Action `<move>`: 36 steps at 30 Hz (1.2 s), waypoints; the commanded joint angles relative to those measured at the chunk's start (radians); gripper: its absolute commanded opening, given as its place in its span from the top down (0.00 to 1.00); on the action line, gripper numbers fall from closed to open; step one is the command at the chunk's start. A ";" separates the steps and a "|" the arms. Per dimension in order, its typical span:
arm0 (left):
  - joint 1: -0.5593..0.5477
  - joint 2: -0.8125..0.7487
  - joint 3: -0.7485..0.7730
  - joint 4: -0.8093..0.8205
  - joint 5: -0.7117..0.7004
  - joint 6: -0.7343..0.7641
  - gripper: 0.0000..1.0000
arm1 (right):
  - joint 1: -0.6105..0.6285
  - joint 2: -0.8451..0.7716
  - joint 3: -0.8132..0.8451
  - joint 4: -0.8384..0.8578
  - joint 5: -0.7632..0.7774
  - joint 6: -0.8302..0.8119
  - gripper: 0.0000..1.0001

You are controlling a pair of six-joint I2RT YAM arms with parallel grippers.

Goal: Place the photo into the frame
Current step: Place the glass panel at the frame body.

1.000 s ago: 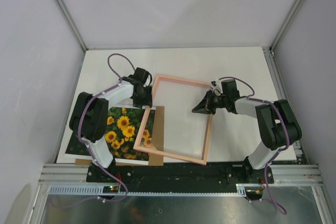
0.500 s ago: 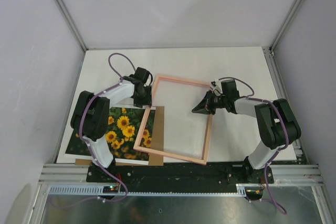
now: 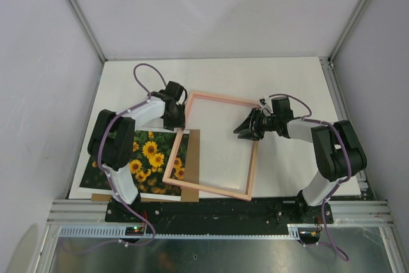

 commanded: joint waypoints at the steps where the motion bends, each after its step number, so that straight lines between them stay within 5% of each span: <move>1: 0.000 0.039 0.014 -0.015 -0.076 -0.005 0.52 | -0.017 -0.016 0.031 0.003 -0.013 -0.012 0.52; 26: -0.001 0.053 0.012 -0.022 -0.078 -0.011 0.52 | -0.196 -0.164 0.007 -0.332 0.079 -0.195 0.39; 36: -0.001 0.040 0.021 -0.023 -0.058 -0.013 0.51 | -0.229 -0.270 -0.022 -0.434 0.258 -0.234 0.38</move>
